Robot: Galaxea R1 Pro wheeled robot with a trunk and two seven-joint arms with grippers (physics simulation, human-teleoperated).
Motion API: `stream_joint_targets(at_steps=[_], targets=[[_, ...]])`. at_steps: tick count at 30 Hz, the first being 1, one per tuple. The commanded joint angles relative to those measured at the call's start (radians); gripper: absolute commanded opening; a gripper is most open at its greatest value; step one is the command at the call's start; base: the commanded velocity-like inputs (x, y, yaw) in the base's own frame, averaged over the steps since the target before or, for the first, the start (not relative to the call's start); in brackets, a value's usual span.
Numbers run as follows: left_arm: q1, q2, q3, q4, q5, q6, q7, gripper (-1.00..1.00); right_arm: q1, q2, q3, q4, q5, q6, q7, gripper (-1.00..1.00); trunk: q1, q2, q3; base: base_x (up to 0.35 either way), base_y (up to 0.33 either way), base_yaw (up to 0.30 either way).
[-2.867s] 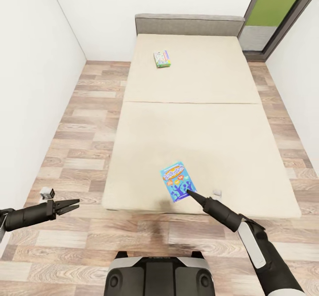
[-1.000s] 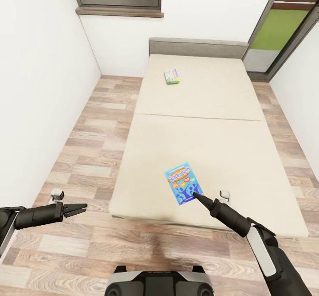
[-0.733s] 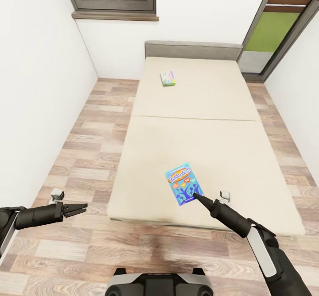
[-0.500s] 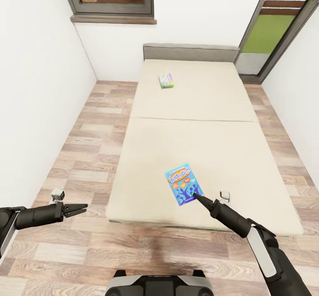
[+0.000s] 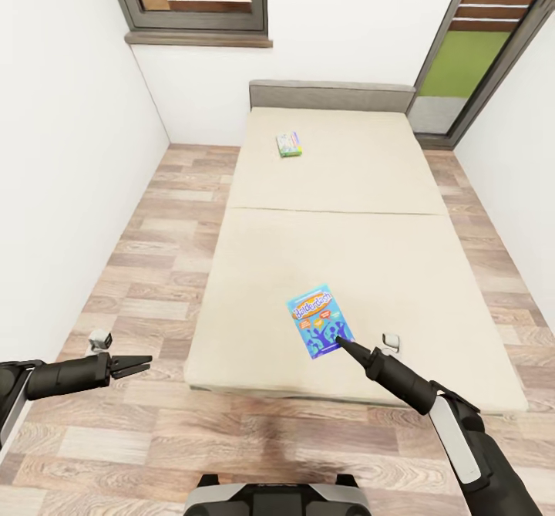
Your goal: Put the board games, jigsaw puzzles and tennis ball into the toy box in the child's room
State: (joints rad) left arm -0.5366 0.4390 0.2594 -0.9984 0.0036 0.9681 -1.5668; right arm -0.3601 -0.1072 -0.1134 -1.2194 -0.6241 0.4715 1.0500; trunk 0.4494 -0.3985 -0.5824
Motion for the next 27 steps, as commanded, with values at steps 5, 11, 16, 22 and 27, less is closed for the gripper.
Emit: stream_joint_targets(at_steps=[5, 11, 16, 22, 27], targets=[[0.0, 0.001, 0.0, 0.0, -0.001, 0.011, -0.004, 1.0, 0.0, 0.0, 0.0, 0.0, -0.007, 0.007, 0.002, -1.0, 0.001, -0.001, 0.006, 0.0, 0.0, 0.0], [0.0, 0.002, 0.001, 0.0, -0.001, 0.011, -0.004, 1.0, 0.001, 0.0, 0.0, 0.0, -0.008, 0.007, 0.007, -1.0, 0.001, -0.001, 0.016, 0.0, 0.0, 0.0], [-0.001, 0.002, 0.001, 0.0, -0.001, 0.011, -0.004, 1.0, 0.001, 0.0, 0.0, 0.0, -0.007, 0.007, 0.008, -1.0, 0.001, -0.001, 0.024, 0.0, 0.0, 0.0], [-0.001, 0.004, 0.001, 0.0, -0.001, 0.011, -0.004, 1.0, 0.001, 0.0, -0.001, 0.0, -0.006, 0.004, 0.008, -1.0, 0.001, -0.001, 0.034, 0.0, 0.0, 0.0], [-0.001, 0.004, 0.001, 0.0, -0.001, 0.012, -0.004, 1.0, 0.002, 0.0, -0.001, 0.0, -0.007, -0.005, 0.008, -1.0, 0.001, -0.001, 0.042, 0.0, 0.0, 0.0]])
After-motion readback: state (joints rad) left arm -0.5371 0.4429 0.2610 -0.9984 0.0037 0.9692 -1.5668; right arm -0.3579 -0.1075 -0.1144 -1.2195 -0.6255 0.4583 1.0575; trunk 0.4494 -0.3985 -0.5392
